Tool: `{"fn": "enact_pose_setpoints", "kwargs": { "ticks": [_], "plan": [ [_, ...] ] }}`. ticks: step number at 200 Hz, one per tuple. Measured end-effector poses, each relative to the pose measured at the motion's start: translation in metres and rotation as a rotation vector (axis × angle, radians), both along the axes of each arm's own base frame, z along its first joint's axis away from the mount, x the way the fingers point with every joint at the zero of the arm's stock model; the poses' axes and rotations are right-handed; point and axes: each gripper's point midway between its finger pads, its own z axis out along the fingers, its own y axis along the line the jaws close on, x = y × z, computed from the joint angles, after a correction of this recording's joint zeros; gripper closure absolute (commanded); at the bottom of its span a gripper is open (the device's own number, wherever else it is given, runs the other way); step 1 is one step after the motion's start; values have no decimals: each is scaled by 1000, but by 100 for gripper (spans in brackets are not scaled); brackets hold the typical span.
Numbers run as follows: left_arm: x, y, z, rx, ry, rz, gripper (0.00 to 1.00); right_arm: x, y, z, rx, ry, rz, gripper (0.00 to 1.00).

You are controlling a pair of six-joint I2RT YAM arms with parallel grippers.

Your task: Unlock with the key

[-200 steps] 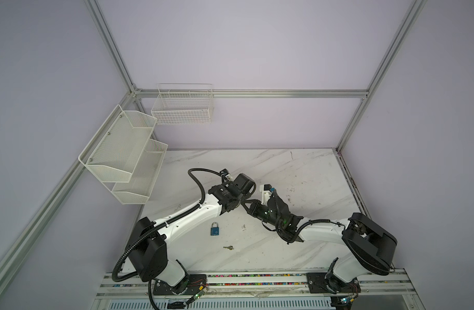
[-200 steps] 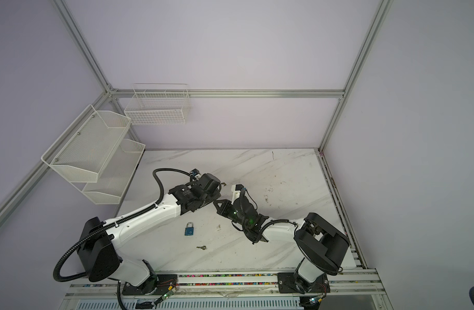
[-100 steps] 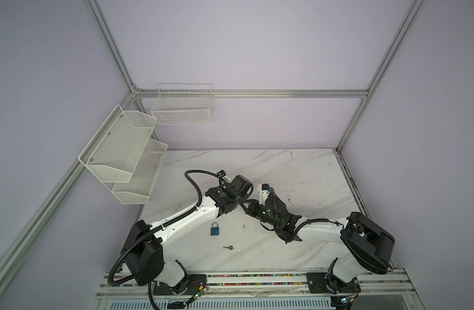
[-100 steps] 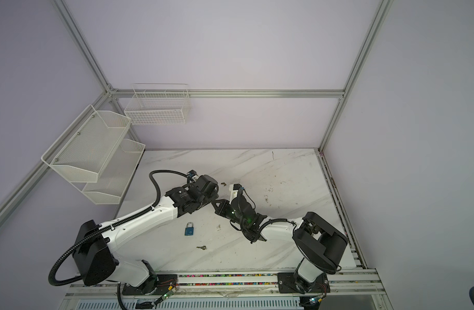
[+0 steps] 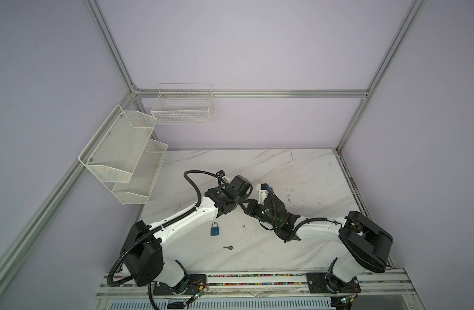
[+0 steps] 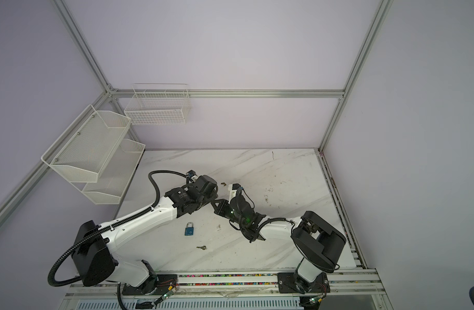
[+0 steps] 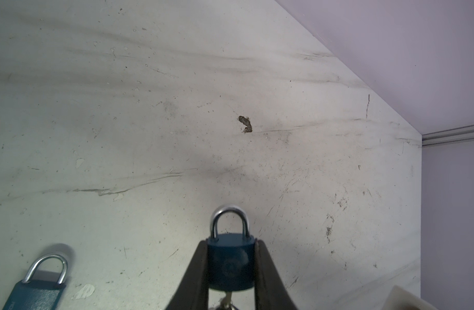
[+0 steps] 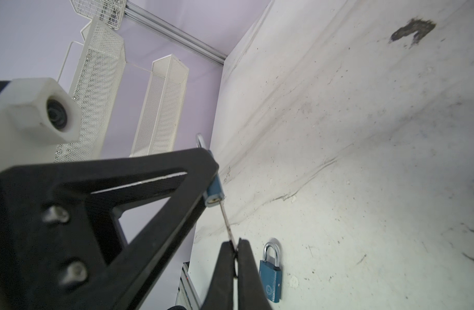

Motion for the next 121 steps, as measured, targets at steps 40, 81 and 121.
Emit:
{"fn": "enact_pose_setpoints", "kwargs": {
  "ticks": [40,81,121],
  "plan": [
    [-1,-2,0,-2,3,-8,100,0,-1,3,5,-3,-1,100],
    [-2,-2,0,1,3,-14,100,2,-2,3,14,10,-7,100],
    [-2,-3,0,7,3,-23,100,4,-2,3,35,33,11,100]
  ]
}}
